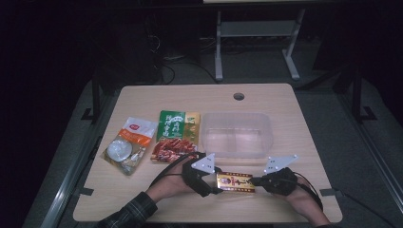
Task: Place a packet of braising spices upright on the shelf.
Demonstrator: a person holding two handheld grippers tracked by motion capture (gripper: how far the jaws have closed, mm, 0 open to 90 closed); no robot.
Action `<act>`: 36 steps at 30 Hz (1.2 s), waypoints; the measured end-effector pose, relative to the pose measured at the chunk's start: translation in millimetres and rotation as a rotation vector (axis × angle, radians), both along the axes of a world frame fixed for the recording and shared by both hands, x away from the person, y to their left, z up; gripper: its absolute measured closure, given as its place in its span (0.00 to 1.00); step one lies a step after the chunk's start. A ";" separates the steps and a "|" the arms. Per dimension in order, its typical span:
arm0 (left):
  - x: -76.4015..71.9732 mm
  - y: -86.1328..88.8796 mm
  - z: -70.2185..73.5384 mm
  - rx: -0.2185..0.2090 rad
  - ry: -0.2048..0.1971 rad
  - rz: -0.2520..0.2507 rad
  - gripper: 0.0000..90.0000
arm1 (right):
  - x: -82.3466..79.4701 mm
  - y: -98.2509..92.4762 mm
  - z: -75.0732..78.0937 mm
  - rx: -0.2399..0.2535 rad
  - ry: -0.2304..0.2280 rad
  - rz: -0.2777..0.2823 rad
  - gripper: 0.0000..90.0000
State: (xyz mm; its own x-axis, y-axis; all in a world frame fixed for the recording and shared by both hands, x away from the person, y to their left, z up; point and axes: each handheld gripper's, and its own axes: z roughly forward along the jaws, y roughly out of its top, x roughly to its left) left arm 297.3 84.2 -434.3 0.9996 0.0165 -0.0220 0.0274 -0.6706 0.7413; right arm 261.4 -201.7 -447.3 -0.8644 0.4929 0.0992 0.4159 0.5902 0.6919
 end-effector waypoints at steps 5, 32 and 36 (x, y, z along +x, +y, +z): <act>0.9 0.6 14.7 -0.049 -0.008 -0.007 0.35 | 2.4 5.2 -0.8 0.000 0.006 0.010 1.00; 12.0 -41.1 46.2 -0.185 0.007 -0.089 0.35 | 12.7 28.5 -7.2 -0.024 0.027 0.088 1.00; 12.4 -40.6 47.1 -0.191 0.010 -0.075 0.29 | 12.0 27.0 -5.0 -0.012 0.026 0.079 1.00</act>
State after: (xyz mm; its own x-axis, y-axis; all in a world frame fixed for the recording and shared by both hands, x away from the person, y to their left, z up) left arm 309.7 43.6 -387.1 0.9976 -0.0630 -0.0275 -0.0091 -0.5183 0.8551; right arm 273.4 -174.7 -452.4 -0.8978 0.4247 0.1164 0.3855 0.6302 0.6740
